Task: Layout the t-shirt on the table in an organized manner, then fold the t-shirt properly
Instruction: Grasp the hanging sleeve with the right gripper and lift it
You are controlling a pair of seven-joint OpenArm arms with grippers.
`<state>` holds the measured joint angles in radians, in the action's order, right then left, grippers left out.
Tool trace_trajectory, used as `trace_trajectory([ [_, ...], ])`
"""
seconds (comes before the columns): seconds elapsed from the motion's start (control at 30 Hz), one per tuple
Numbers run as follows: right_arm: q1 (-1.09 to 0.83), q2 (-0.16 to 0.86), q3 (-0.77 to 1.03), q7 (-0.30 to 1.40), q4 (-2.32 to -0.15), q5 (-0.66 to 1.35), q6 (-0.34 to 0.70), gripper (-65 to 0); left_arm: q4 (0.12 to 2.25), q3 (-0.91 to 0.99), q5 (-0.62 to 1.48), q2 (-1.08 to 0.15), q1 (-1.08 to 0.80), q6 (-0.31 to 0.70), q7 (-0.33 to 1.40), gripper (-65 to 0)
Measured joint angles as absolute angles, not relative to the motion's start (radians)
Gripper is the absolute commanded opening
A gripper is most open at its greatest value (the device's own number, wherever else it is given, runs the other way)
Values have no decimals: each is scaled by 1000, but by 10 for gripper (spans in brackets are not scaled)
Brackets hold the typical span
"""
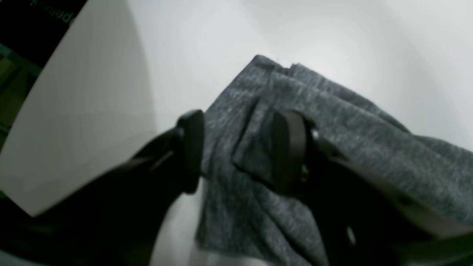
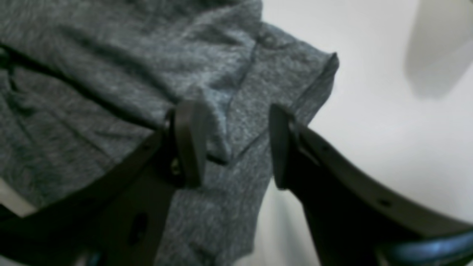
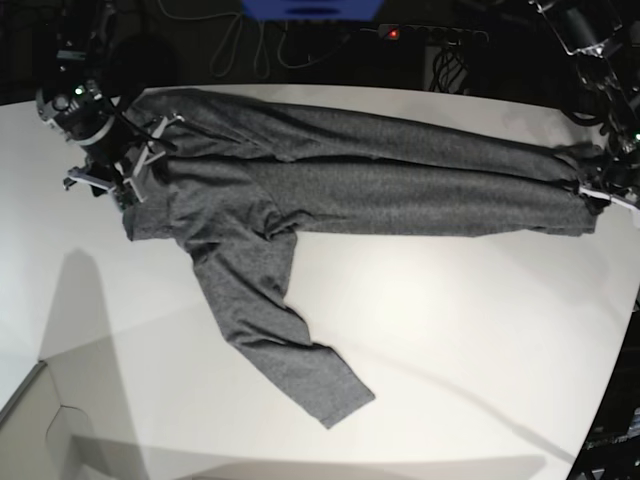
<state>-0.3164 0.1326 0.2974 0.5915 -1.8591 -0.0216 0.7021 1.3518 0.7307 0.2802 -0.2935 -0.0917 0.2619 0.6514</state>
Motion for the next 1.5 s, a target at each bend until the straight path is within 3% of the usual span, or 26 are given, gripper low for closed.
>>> trace_trajectory([
  [0.23, -242, 102, 287, 606, -1885, -19, 702, -273, 1352, 731, 281, -294, -94, 262, 651, -361],
  [0.4, -14, 87, 212, 720, -1772, -17, 702, -270, 1352, 731, 280, -294, -97, 262, 649, -361],
  [0.63, 372, 84, 127, 758, -1308, -17, 700, -272, 1352, 733, 280, -281, -93, 259, 649, -361],
  [0.8, 574, 73, 136, 612, -913, -18, 688, -273, 1352, 733, 280, -276, -97, 262, 648, -361],
  [1.1, 614, 89, 135, 390, -680, -21, 686, -270, 1352, 733, 277, -287, -101, 262, 648, -361],
  [1.2, 618, 88, 134, 320, -653, -19, 572, -269, 1352, 734, 280, -284, -107, 262, 648, -361],
  [1.33, 619, 88, 135, 286, -590, -19, 566, -272, 1352, 735, 280, -282, -109, 262, 648, -361],
  [1.5, 616, 85, 131, 246, -563, -19, 474, -273, 1352, 735, 281, -280, -110, 262, 648, -361],
])
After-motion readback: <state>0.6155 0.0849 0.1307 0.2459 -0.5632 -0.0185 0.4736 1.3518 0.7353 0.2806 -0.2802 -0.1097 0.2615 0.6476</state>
